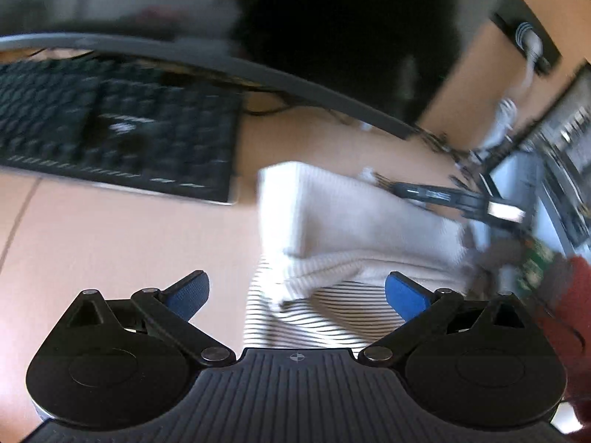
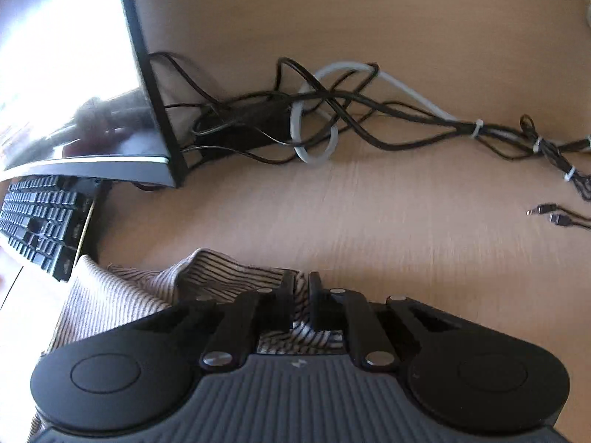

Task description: Fold clothes

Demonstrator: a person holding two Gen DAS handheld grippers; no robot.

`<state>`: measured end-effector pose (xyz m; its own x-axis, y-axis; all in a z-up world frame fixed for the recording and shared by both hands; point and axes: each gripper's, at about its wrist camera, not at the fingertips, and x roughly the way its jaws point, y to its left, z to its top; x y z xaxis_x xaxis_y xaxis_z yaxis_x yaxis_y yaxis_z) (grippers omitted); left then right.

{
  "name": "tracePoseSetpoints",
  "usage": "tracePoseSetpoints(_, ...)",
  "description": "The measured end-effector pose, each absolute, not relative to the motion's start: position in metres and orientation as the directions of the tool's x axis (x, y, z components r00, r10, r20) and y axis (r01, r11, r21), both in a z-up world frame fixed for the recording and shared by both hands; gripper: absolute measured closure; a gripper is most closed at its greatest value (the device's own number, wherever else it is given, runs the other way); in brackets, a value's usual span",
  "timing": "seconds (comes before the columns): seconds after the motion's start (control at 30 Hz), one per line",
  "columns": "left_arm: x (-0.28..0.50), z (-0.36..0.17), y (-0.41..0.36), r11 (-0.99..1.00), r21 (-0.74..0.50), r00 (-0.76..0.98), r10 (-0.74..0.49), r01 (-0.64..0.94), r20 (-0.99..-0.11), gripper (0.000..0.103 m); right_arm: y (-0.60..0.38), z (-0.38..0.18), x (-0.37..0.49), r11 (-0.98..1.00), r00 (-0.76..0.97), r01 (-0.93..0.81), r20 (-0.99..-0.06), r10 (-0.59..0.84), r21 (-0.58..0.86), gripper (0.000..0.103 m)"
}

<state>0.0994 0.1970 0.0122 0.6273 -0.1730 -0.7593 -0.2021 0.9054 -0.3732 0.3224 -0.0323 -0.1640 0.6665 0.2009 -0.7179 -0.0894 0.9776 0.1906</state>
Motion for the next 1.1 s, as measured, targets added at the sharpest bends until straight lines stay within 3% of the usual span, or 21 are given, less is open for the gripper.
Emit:
tracePoseSetpoints(0.2,0.094,0.033,0.224,0.878,-0.444,0.692,-0.209,-0.179,-0.691,0.000,-0.037,-0.088,0.221,0.933,0.731,-0.222,-0.585,0.351,0.283,0.098)
tracePoseSetpoints(0.5,0.126,0.061,0.198,0.898,-0.438,0.710,-0.285,-0.037,-0.644,0.000,-0.012,-0.126,0.094,0.887,0.536,-0.271,-0.706,0.462,0.375,0.098)
tracePoseSetpoints(0.63,0.135,0.052,0.173,0.900,-0.436,0.648,-0.344,0.022,-0.679,0.000,-0.007,-0.134,0.071,0.885,0.480,-0.279,-0.744,0.465,0.373,0.097)
tracePoseSetpoints(0.7,0.133,0.041,0.162,0.916,-0.397,0.595,-0.351,0.057,-0.723,0.000,-0.020,-0.117,0.061,0.878,0.515,-0.279,-0.711,0.479,0.389,0.096)
tracePoseSetpoints(0.73,0.132,0.036,0.157,0.924,-0.375,0.567,-0.349,0.076,-0.746,0.000,-0.026,-0.108,0.057,0.874,0.533,-0.280,-0.693,0.486,0.397,0.093)
tracePoseSetpoints(0.8,0.125,0.026,0.149,0.945,-0.305,0.516,-0.320,0.118,-0.795,0.000,-0.043,-0.087,0.048,0.878,0.590,-0.258,-0.654,0.474,0.403,0.073)
tracePoseSetpoints(0.83,0.121,0.021,0.146,0.955,-0.261,0.496,-0.297,0.144,-0.816,0.000,-0.054,-0.075,0.047,0.898,0.639,-0.219,-0.639,0.427,0.381,0.053)
tracePoseSetpoints(0.87,0.116,0.016,0.143,0.961,-0.217,0.476,-0.273,0.170,-0.836,0.000,-0.064,-0.066,0.046,0.918,0.679,-0.178,-0.631,0.375,0.355,0.045)
tracePoseSetpoints(0.97,0.106,0.005,0.140,0.958,-0.176,0.419,-0.259,0.226,-0.870,0.000,-0.094,-0.064,0.047,0.934,0.711,-0.030,-0.649,0.271,0.357,0.044)
tracePoseSetpoints(1.1,0.107,0.001,0.161,0.882,-0.452,0.358,-0.467,0.132,-0.808,0.000,-0.103,-0.099,0.050,0.882,0.627,0.074,-0.710,0.321,0.465,0.041)
